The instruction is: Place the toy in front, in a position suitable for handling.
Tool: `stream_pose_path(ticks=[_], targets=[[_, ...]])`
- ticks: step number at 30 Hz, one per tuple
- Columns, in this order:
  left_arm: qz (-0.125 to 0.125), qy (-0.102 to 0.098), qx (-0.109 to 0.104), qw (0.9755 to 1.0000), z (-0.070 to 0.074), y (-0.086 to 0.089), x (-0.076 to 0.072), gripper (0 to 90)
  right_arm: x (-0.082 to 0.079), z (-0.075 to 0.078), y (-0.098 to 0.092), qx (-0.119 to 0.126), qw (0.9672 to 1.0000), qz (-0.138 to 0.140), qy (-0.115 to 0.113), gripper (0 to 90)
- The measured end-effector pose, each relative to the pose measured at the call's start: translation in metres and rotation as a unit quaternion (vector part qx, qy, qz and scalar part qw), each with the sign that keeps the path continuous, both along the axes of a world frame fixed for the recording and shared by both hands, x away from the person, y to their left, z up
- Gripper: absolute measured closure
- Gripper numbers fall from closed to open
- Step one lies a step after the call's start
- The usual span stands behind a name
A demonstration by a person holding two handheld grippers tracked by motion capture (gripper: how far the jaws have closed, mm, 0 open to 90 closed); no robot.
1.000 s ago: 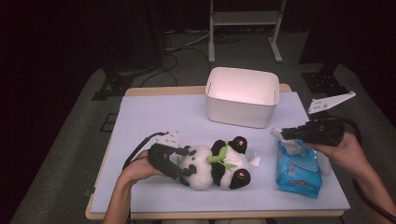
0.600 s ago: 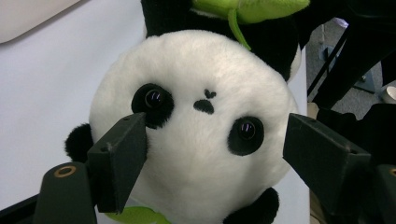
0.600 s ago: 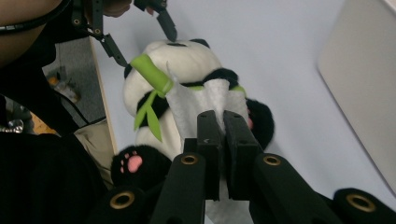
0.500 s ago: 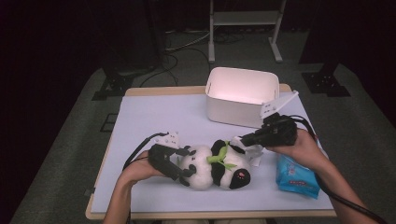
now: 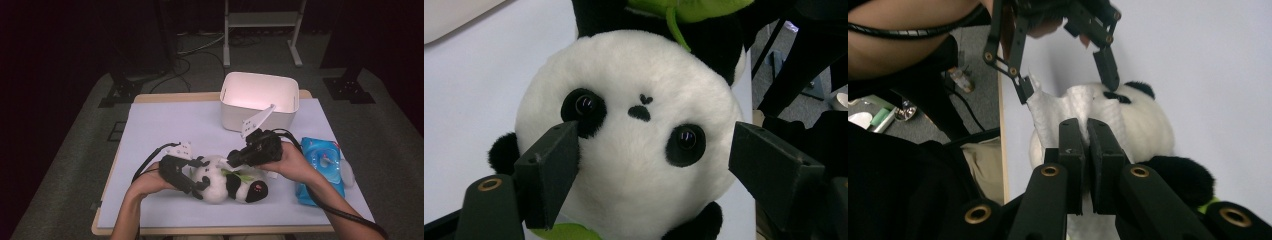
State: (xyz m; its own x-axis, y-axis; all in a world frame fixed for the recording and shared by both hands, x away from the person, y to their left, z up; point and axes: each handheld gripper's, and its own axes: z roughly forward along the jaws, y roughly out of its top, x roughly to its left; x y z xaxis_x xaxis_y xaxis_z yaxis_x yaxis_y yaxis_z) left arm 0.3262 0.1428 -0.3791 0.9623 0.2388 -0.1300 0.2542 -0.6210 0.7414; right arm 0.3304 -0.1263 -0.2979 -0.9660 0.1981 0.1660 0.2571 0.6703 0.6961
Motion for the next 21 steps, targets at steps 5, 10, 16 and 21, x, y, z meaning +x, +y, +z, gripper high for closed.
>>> stream_pose_path(ticks=[5,10,16,21], targets=[[0.001,0.002,-0.002,1.0000,-0.001,0.000,0.000,19.6,0.000,-0.014,-0.001,-0.032,0.9995,-0.007,0.001,77.9],[0.003,0.002,-0.002,1.0000,-0.001,-0.001,0.000,19.4,-0.003,-0.015,-0.008,-0.046,0.9987,-0.019,-0.012,64.0],[0.003,0.002,-0.004,1.0000,-0.002,0.000,0.000,19.4,-0.007,-0.018,-0.017,-0.067,0.9969,-0.040,-0.016,51.9],[0.004,0.002,-0.005,1.0000,-0.002,0.000,0.000,19.3,-0.011,-0.027,-0.024,-0.089,0.9946,-0.052,-0.016,49.2]])
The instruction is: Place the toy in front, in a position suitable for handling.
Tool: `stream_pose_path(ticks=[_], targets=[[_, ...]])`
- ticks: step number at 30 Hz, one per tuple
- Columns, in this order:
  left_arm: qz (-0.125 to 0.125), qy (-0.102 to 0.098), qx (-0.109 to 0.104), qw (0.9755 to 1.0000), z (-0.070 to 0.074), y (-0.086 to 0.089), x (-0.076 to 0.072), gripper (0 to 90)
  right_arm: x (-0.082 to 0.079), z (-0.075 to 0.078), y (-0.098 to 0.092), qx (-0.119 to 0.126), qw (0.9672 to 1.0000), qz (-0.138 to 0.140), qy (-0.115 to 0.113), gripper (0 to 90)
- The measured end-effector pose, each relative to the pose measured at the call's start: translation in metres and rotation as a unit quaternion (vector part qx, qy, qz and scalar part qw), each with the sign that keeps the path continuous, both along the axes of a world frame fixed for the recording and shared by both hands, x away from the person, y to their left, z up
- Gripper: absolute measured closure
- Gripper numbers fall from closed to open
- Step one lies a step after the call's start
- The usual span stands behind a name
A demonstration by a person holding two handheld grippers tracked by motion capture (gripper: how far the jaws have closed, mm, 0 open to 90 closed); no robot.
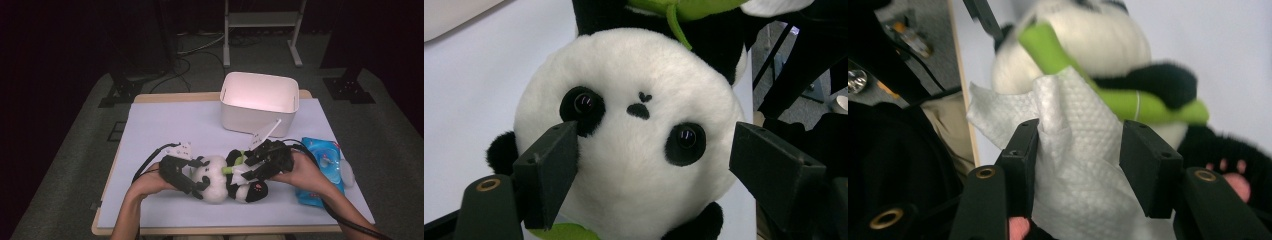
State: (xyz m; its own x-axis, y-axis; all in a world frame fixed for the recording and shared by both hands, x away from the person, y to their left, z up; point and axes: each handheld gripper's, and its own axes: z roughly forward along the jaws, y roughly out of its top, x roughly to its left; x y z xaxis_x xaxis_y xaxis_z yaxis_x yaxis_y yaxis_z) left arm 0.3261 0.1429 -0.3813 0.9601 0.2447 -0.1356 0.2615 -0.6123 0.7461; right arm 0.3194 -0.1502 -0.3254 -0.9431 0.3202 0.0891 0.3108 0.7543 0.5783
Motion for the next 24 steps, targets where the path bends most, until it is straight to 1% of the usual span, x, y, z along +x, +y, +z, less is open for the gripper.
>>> stream_pose_path(ticks=[1,2,4,5,6,7,8,9,11,12,15,16,17,18,21,22,23,24], targets=[[0.000,0.000,0.000,1.0000,0.000,0.000,0.000,19.4,-0.001,-0.004,-0.002,-0.007,1.0000,-0.004,0.003,48.9],[0.000,0.001,-0.001,1.0000,0.000,0.000,0.000,19.4,-0.001,-0.006,-0.003,-0.007,1.0000,-0.004,0.003,48.7],[-0.001,0.000,-0.001,1.0000,0.000,0.000,0.000,19.4,-0.001,-0.010,-0.006,-0.004,0.9999,-0.011,0.011,48.7],[-0.002,-0.001,0.000,1.0000,0.000,0.000,0.000,19.4,-0.002,-0.012,-0.008,-0.005,0.9998,-0.014,0.010,49.1],[-0.003,-0.001,0.001,1.0000,0.000,0.000,-0.001,19.4,-0.004,-0.014,-0.010,-0.003,0.9999,-0.013,0.007,52.5],[-0.004,-0.001,0.000,1.0000,0.001,0.000,-0.001,19.4,-0.004,-0.014,-0.010,-0.003,0.9999,-0.013,0.007,52.5],[-0.003,0.000,0.000,1.0000,0.001,0.000,-0.001,19.4,-0.006,-0.015,-0.011,-0.008,0.9998,-0.017,0.004,63.1],[-0.004,-0.001,0.000,1.0000,0.000,0.000,-0.001,19.4,-0.006,-0.015,-0.011,-0.008,0.9998,-0.017,0.004,63.1],[-0.003,0.000,0.001,1.0000,0.000,-0.001,-0.002,19.5,-0.008,-0.016,-0.011,-0.015,0.9998,-0.011,-0.009,72.8],[-0.003,0.000,0.001,1.0000,0.000,-0.001,-0.002,19.4,-0.009,-0.016,-0.011,-0.018,0.9997,-0.003,-0.016,78.5],[-0.002,0.000,0.004,1.0000,0.000,-0.002,-0.001,19.3,-0.010,-0.014,-0.010,-0.022,0.9996,0.001,-0.016,79.1],[0.001,0.000,0.005,1.0000,-0.001,-0.002,-0.001,19.0,-0.010,-0.008,-0.007,-0.011,0.9998,0.008,-0.015,79.5],[0.001,0.000,0.005,1.0000,-0.001,-0.002,-0.001,18.9,-0.010,-0.008,-0.007,-0.011,0.9998,0.008,-0.015,79.5],[0.002,0.000,0.005,1.0000,-0.001,-0.002,-0.001,18.9,-0.010,-0.002,-0.003,-0.005,0.9997,0.011,-0.023,79.6],[0.001,0.001,0.003,1.0000,-0.001,-0.002,-0.001,18.9,-0.008,0.001,0.003,0.000,0.9996,0.018,-0.021,79.6],[0.002,0.001,0.002,1.0000,-0.002,-0.002,-0.001,18.9,-0.006,0.003,0.008,0.010,0.9995,0.020,-0.022,79.5],[0.001,0.001,0.002,1.0000,-0.002,-0.001,-0.001,18.9,-0.006,0.003,0.008,0.010,0.9995,0.020,-0.022,79.5],[0.001,0.001,0.002,1.0000,-0.002,-0.001,-0.001,18.9,-0.004,0.004,0.012,0.025,0.9992,0.023,-0.022,79.5]])
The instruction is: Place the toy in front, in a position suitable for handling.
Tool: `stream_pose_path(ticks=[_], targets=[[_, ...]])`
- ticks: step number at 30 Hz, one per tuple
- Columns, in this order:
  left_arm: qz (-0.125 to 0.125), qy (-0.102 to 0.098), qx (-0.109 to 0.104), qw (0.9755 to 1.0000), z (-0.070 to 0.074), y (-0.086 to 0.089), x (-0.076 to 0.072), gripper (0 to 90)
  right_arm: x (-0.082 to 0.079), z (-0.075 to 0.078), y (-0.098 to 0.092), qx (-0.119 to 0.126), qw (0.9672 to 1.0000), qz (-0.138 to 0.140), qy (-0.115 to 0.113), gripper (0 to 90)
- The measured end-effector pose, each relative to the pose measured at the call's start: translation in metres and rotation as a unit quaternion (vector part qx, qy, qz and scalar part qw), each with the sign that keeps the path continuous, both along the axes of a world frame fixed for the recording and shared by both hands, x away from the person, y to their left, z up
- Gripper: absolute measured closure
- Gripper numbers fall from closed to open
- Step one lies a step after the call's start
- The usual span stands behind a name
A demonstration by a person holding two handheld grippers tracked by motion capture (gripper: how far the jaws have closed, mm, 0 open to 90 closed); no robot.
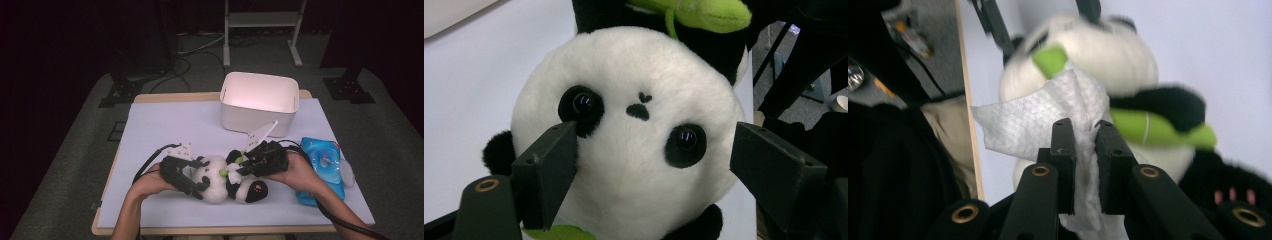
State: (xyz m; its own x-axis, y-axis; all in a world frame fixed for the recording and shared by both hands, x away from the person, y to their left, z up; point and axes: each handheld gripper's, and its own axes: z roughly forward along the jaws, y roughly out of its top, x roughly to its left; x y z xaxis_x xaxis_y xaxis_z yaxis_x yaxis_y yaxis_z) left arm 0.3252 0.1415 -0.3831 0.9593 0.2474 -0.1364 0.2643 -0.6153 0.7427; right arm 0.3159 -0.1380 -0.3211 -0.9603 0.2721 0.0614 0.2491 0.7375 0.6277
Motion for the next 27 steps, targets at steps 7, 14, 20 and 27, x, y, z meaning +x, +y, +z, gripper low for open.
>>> stream_pose_path(ticks=[7,14,20,27], targets=[[0.001,-0.002,-0.003,1.0000,-0.002,0.000,-0.001,18.9,0.003,-0.009,0.003,0.012,0.9999,-0.001,0.011,78.8],[0.005,-0.002,-0.003,1.0000,-0.002,-0.001,-0.001,18.9,-0.005,-0.010,-0.003,0.001,0.9997,-0.023,-0.012,60.5],[0.005,-0.002,-0.002,1.0000,-0.002,-0.001,-0.001,18.9,-0.010,-0.013,-0.014,-0.026,0.9981,-0.052,-0.018,47.6],[0.000,-0.004,0.000,1.0000,-0.001,-0.001,-0.002,19.0,-0.011,-0.023,-0.024,-0.028,0.9964,-0.080,-0.005,44.0]])
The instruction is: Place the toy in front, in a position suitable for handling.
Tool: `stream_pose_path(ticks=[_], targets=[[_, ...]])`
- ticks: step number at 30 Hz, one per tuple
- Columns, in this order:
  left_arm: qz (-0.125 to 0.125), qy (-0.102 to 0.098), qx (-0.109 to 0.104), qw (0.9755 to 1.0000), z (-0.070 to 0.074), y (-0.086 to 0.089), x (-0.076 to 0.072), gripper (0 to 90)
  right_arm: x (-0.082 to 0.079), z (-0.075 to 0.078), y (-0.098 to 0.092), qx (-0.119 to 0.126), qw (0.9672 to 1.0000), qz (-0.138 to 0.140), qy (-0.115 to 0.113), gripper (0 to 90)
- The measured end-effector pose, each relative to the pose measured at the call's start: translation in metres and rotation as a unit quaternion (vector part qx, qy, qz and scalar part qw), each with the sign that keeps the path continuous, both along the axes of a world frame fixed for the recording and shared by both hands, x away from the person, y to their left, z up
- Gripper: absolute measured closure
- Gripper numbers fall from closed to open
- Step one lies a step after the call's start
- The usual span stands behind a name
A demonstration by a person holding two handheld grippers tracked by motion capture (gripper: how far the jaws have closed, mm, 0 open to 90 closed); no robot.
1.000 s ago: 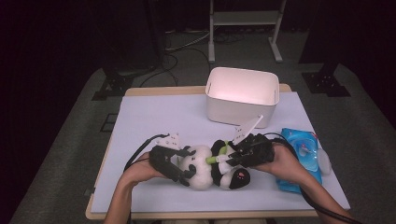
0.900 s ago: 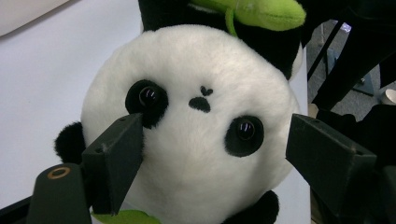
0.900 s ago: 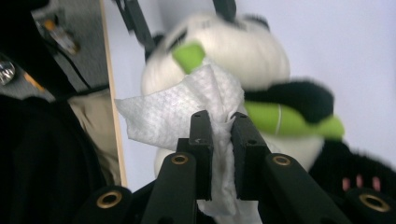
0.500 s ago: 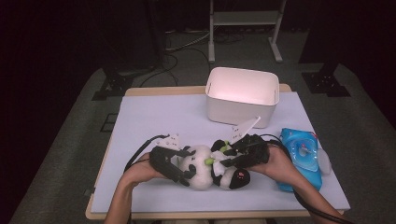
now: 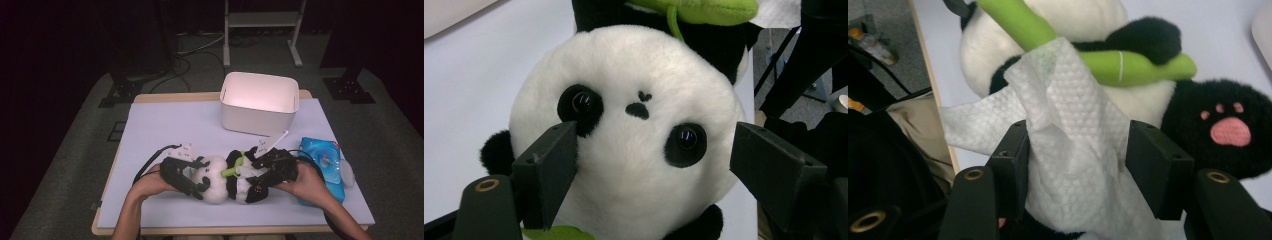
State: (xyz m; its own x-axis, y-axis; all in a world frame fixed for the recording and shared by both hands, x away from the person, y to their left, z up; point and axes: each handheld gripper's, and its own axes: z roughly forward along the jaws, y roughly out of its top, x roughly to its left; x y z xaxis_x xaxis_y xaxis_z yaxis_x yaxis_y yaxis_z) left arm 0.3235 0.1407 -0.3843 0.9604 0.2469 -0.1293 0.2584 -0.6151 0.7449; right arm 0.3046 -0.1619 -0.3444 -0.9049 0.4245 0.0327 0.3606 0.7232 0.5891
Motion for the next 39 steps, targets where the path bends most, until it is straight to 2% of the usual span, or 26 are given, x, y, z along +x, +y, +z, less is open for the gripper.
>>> stream_pose_path(ticks=[4,5,6,7,8,9,10,11,13,18,19,20,21,25,28,32,33,39], targets=[[-0.002,0.001,-0.001,1.0000,0.000,0.000,0.000,19.0,-0.001,-0.001,0.000,-0.005,0.9999,-0.014,0.009,44.9],[-0.002,0.002,-0.002,1.0000,0.000,0.000,-0.001,19.0,-0.002,-0.001,0.001,-0.011,0.9996,-0.021,0.016,52.4],[-0.002,0.002,-0.002,1.0000,0.000,0.000,-0.001,19.0,-0.002,-0.001,0.001,-0.011,0.9996,-0.021,0.016,52.4],[-0.002,0.002,-0.002,1.0000,0.000,0.000,-0.001,19.0,-0.003,-0.003,0.001,-0.018,0.9997,-0.017,0.005,60.6],[-0.003,0.001,-0.001,1.0000,0.001,0.000,-0.001,19.0,-0.003,-0.003,0.001,-0.018,0.9997,-0.017,0.005,60.6],[-0.002,0.000,0.000,1.0000,0.000,-0.001,-0.002,19.0,-0.005,-0.003,0.000,-0.025,0.9996,-0.012,-0.006,68.4],[-0.002,0.000,0.000,1.0000,0.000,-0.001,-0.002,19.0,-0.005,-0.003,0.000,-0.025,0.9996,-0.012,-0.006,68.4],[-0.003,-0.001,0.002,1.0000,0.000,-0.001,-0.001,19.0,-0.007,-0.001,0.000,-0.027,0.9994,-0.007,-0.018,76.3],[-0.004,-0.002,0.004,1.0000,0.000,-0.001,-0.001,19.0,-0.008,0.002,0.001,-0.030,0.9993,-0.002,-0.021,78.3],[-0.002,0.000,0.007,1.0000,-0.001,-0.002,-0.002,19.1,-0.003,0.008,0.006,-0.022,0.9995,0.015,-0.015,79.0],[-0.002,-0.001,0.008,1.0000,-0.001,-0.003,-0.002,19.1,0.003,0.011,0.010,-0.007,0.9997,0.021,-0.009,79.0],[-0.002,-0.001,0.008,1.0000,-0.001,-0.003,-0.002,19.0,0.003,0.011,0.010,-0.007,0.9997,0.021,-0.009,79.0],[-0.003,-0.001,0.010,0.9999,-0.001,-0.003,-0.002,19.1,0.011,0.013,0.016,-0.002,0.9996,0.026,-0.007,79.0],[-0.002,-0.002,0.011,0.9999,-0.002,-0.002,-0.002,19.1,0.024,0.013,0.029,-0.005,0.9995,0.030,-0.002,79.3],[0.001,-0.002,0.010,0.9999,-0.002,-0.002,-0.002,19.1,0.027,0.012,0.031,-0.004,0.9995,0.031,-0.004,79.3],[-0.001,0.000,0.008,1.0000,-0.002,-0.001,-0.002,19.5,0.028,0.009,0.023,0.010,0.9995,0.029,0.005,79.4],[0.001,0.000,0.009,1.0000,-0.002,-0.002,-0.002,19.5,0.026,0.008,0.016,0.018,0.9995,0.024,0.009,79.4],[0.000,-0.001,0.007,1.0000,-0.002,-0.003,-0.003,19.6,0.015,0.001,-0.004,0.018,0.9995,0.021,0.014,79.3]])
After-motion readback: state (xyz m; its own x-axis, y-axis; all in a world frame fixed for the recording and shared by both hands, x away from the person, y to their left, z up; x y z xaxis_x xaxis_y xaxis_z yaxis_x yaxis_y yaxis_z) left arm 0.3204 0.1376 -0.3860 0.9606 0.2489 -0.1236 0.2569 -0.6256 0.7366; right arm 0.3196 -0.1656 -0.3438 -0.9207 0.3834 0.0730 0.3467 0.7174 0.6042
